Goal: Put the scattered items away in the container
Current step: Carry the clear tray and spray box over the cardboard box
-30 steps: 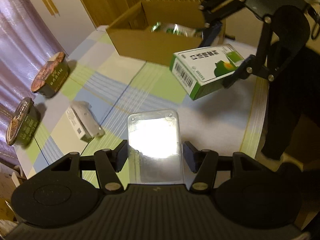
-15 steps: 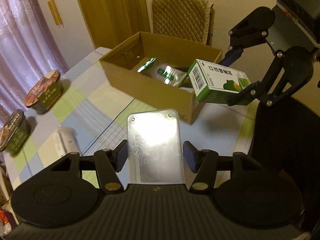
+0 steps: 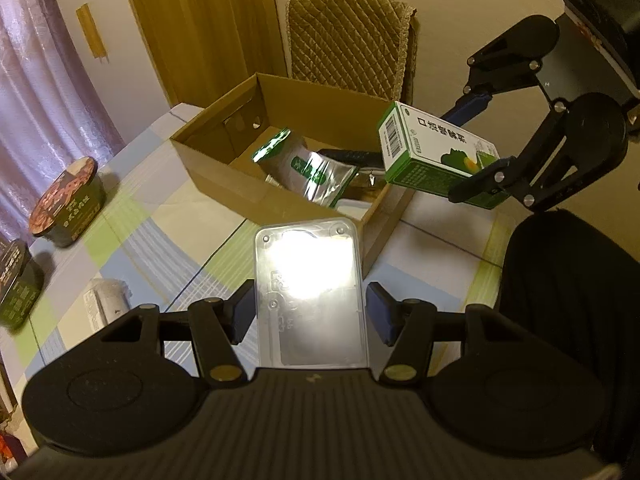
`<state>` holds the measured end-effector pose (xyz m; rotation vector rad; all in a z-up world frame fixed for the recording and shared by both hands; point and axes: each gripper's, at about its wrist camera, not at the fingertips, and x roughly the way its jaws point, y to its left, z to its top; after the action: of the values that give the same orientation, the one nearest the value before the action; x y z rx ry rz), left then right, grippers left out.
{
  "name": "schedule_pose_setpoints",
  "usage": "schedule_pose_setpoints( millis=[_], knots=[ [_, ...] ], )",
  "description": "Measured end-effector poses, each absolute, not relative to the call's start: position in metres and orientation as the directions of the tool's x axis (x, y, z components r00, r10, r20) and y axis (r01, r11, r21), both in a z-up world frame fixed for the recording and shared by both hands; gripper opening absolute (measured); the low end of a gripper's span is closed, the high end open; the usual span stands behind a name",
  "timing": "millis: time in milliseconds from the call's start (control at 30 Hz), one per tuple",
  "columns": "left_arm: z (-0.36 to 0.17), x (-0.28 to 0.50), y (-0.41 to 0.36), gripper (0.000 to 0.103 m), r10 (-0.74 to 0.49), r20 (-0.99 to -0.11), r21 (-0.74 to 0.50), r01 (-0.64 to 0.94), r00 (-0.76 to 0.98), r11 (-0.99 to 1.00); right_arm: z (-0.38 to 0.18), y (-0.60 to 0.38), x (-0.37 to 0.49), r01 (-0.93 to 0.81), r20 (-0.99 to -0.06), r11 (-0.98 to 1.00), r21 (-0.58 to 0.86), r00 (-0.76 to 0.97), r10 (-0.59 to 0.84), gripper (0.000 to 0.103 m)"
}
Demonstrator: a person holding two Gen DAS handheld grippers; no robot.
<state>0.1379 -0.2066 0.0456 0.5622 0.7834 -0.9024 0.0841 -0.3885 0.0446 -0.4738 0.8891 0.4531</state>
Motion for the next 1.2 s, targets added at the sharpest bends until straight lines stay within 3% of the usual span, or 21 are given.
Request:
schedule_pose_setpoints(
  millis=[567,1200],
  knots=[
    [0.045,0.161,-0.253,0.054,-0.505,-0.783,0.056,0.85,0.363,0.524,0.049,-0.437,0.112,-0.4,-0.81,0.896,-0.191,0.58,0.085,0.058],
    [0.028,0.197,-0.309,0.054,-0.527,-0.77,-0.033,0.802,0.36,0.596,0.039,-0.463,0.146,-0.335,-0.814,0.927,-0.17,0.578,0.06,0.058]
  ],
)
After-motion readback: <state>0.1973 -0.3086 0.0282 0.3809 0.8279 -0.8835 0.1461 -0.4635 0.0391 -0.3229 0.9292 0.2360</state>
